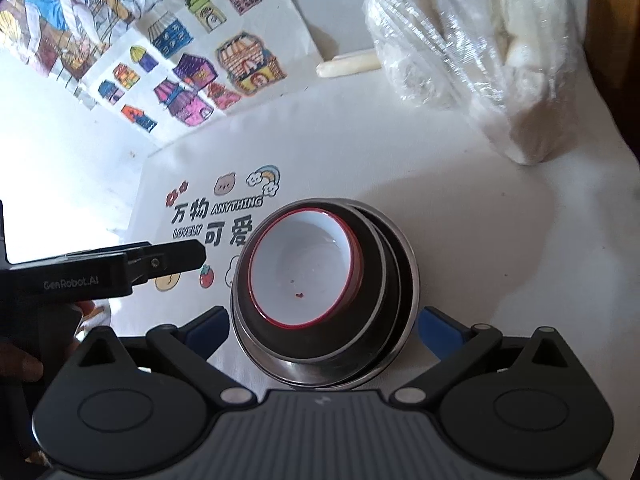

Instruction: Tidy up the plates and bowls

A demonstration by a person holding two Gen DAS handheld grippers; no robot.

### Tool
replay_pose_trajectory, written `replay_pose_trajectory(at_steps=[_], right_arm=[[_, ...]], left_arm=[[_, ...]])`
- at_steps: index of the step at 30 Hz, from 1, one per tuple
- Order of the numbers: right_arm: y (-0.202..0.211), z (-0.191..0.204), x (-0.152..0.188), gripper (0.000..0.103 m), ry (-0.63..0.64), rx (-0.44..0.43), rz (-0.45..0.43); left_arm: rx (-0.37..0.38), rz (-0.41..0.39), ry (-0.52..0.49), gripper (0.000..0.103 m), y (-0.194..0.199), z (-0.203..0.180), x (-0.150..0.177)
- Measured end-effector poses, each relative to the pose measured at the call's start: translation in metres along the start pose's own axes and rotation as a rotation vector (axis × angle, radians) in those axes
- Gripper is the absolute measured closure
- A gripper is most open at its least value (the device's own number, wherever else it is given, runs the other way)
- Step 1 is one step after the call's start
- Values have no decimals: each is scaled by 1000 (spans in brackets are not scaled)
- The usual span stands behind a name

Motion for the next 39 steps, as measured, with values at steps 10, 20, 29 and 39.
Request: replay_pose_trajectory(at_steps=[10,20,29,39], right_arm=[[33,33,38,0,-63,135,-217],[72,85,94,0,-109,243,-436],[95,119,139,0,-76,309,-566],[104,154,171,0,-23,364,-636]], left_arm=[[48,-122,-73,1,42,16,21],[94,-194,-133,1,93,35,59],[72,-312,-196,1,141,50,85],[62,-386,-173,1,170,73,106]])
Point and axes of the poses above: each gripper's, at about its wrist camera, not at the fingertips, and y roughly against the way its jaws point, z to its left, x to its underside, the point moved 1 cm from there along -y, roughly the way its jaws point, and after that the axes turned 1 degree about y, right-handed, at the moved point
